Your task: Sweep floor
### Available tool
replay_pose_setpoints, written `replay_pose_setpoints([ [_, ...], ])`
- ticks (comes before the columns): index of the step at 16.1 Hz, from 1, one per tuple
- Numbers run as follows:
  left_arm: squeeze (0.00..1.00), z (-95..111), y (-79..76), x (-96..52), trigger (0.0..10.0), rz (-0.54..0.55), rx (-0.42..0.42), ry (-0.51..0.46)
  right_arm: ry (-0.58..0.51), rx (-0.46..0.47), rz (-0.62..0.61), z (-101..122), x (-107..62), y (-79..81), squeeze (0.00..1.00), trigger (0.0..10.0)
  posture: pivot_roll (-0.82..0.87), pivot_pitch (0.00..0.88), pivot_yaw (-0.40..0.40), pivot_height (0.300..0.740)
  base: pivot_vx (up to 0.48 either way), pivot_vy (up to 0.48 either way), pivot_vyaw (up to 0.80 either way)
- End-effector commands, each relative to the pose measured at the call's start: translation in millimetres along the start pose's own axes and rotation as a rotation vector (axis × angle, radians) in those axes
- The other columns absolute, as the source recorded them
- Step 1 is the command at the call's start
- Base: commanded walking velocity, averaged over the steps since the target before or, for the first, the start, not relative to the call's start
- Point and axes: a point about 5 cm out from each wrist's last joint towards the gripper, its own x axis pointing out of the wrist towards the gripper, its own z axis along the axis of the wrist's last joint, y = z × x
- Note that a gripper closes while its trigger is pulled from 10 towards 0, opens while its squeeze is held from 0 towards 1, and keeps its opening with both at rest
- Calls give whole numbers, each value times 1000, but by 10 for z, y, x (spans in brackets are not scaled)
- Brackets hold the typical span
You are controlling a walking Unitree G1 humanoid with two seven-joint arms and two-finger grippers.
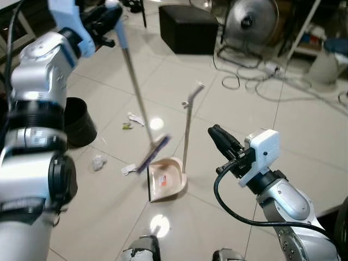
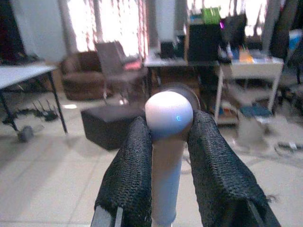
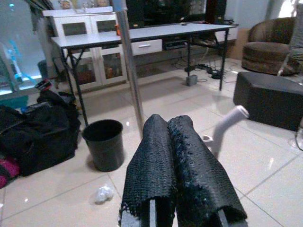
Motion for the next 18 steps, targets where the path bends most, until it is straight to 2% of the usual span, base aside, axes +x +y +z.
replay_pose_setpoints([
  [1, 0, 160, 14, -47, 0, 7, -2, -80, 5, 15, 16, -29, -7, 10, 0, 10000, -58, 39, 33, 740, 0, 0, 0],
  [3, 0, 151, 7, -121, 0, -15, -40, -120, 6, 15, 28, -38, 7, 19, 0, 10000, -55, 34, 24, 740, 0, 0, 0],
  [5, 0, 127, 0, -174, 0, -37, -26, -121, 3, 12, 34, -34, 31, 5, 0, 10000, -55, 32, 22, 740, 0, 0, 0],
  [8, 0, 75, -13, -253, 0, -107, 7, -72, -9, 10, 55, -8, 78, -9, 0, 10000, -59, 32, 21, 740, 0, 0, 0],
  [10, 0, 48, -119, -275, 0, -206, -6, -36, -28, 19, 82, 42, 100, -16, 0, 10000, -60, 39, 26, 740, 0, 0, 0],
  [12, 0, 15, -254, -270, 0, -308, -15, -10, -55, 44, 159, 136, 150, 1, 0, 10000, -65, 50, 29, 740, 0, 0, 0],
  [13, 0, 11, -307, -269, 0, -352, -19, -7, -71, 52, 197, 187, 187, 8, 1000, 10000, -66, 51, 30, 740, 0, 0, 0],
  [16, 0, 43, -461, -275, 0, -474, -52, -7, -93, 72, 345, 311, 331, 30, 1000, 10000, -76, 71, 29, 740, 0, 0, 0],
  [17, 0, 53, -549, -286, 0, -531, -81, -9, -95, 67, 440, 386, 453, 37, 1000, 10000, -77, 74, 27, 740, 0, 0, 0],
  [18, 0, 52, -581, -287, 0, -545, -89, -6, -86, 50, 481, 412, 499, 35, 1000, 10000, -76, 77, 24, 740, 0, 0, 0],
])
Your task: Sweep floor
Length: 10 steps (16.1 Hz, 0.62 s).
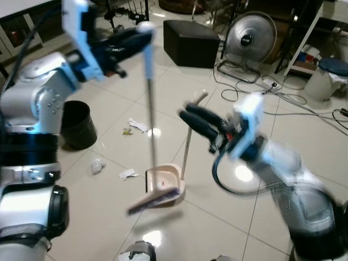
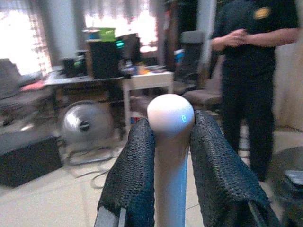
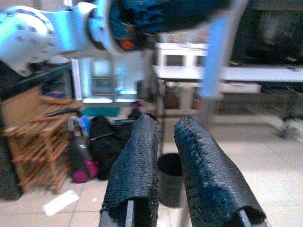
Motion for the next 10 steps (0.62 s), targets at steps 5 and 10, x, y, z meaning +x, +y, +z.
replay_pose_setpoints([
  [5, 0, 55, -173, 91, 0, -118, -25, -2, 112, -60, 116, 67, 107, -217, 1000, 10000, -56, 82, 8, 740, 0, 0, 0],
  [10, 0, 38, -244, 137, 0, -163, -49, -2, 62, -112, 118, 266, 229, -296, 1000, 10000, -50, 87, 15, 740, 0, 0, 0],
])
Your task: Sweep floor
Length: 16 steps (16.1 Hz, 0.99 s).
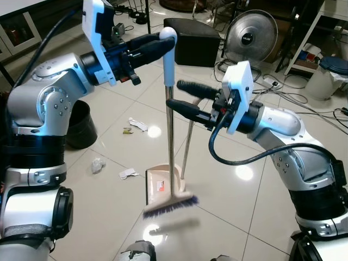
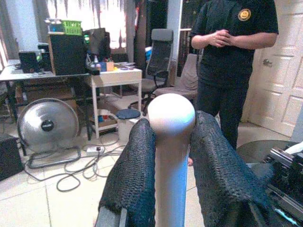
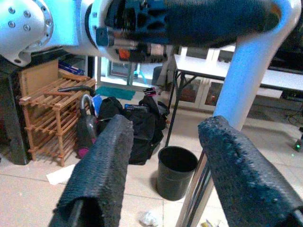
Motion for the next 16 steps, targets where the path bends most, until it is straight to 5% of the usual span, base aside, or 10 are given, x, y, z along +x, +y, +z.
replay_pose_setpoints([
  [1, 0, 44, -86, 55, 0, -66, 2, -27, 15, -22, 10, 57, 23, -49, 1000, 10000, -56, 84, 23, 740, 0, 0, 0],
  [6, 0, 48, -101, 107, 0, -96, -2, -37, 58, -26, -21, 119, 61, -155, 1000, 10000, -64, 83, 31, 740, 0, 0, 0],
  [7, 0, 52, -91, 107, 0, -97, -3, -39, 67, -23, -36, 128, 56, -180, 655, 10000, -66, 83, 33, 740, 0, 0, 0],
  [8, 0, 51, -78, 104, 0, -92, 1, -38, 67, -19, -36, 137, 55, -183, 0, 10000, -67, 83, 34, 740, 0, 0, 0],
  [13, 0, 57, 11, 82, 0, -52, 16, -41, 85, -4, 12, 146, -69, -85, 0, 10000, -71, 75, 35, 740, 0, 0, 0],
  [16, 0, 76, -22, 98, 0, -77, 17, -47, 103, -16, -69, 117, -106, -195, 0, 10000, -67, 68, 31, 740, 0, 0, 0],
])
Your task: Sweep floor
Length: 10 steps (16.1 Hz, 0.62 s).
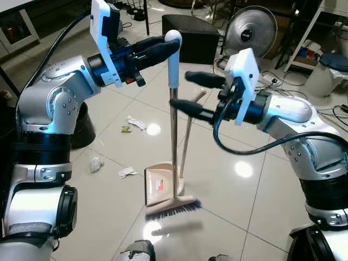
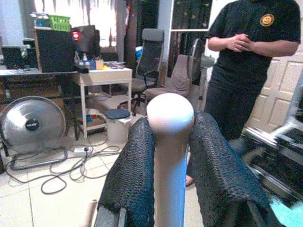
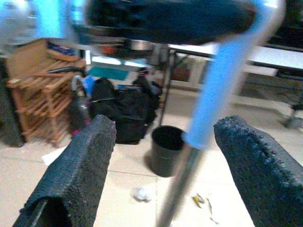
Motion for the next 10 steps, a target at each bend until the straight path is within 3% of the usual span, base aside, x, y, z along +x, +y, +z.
replay_pose_setpoints([
  [1, 0, 145, -79, 58, 0, -60, 39, -36, -11, -6, -62, 22, -17, -100, 0, 10000, -66, 64, 28, 740, 0, 0, 0],
  [4, 0, 153, -158, 96, 0, -103, 32, -45, -65, 47, -57, 40, 110, -153, 0, 10000, -62, 57, 24, 740, 0, 0, 0],
  [7, 0, 138, -206, 145, 0, -121, 28, -41, -141, 133, 58, 65, 259, -110, 0, 10000, -54, 49, 21, 740, 0, 0, 0],
  [10, 0, 157, -242, 170, 0, -135, 30, -45, -117, 118, 88, 48, 296, -97, 0, 10000, -45, 41, 16, 740, 0, 0, 0],
])
